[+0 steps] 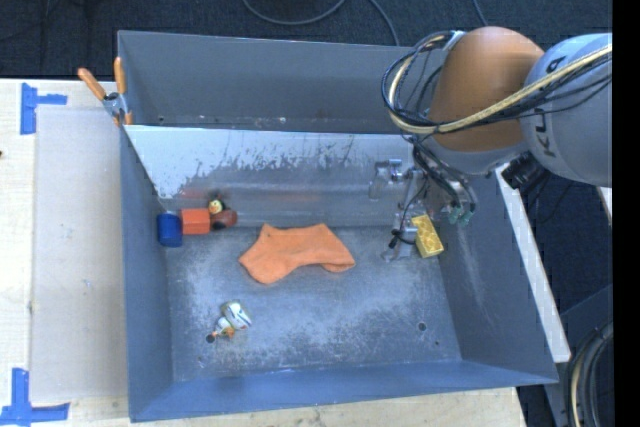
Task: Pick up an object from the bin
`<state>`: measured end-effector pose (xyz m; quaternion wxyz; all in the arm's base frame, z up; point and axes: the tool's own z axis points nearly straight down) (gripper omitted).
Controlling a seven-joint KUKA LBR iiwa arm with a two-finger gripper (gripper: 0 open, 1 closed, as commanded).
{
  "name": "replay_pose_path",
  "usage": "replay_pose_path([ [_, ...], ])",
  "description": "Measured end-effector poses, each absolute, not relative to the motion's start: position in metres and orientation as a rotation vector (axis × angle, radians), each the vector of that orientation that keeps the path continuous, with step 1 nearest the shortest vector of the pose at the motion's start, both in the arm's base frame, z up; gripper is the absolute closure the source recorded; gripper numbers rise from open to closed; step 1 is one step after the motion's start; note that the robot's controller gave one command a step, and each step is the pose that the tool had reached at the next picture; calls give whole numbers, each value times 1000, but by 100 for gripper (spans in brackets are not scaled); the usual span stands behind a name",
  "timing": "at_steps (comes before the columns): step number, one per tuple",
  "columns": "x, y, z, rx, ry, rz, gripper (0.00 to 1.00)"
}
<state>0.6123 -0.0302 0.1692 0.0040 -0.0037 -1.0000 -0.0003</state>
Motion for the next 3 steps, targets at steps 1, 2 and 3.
replay_pose_path([
  [1,614,-30,174,-10,-3141,0,0],
  [2,606,35,104,11,-3140,-2,0],
  [3,604,65,102,141,-3130,-1,0],
])
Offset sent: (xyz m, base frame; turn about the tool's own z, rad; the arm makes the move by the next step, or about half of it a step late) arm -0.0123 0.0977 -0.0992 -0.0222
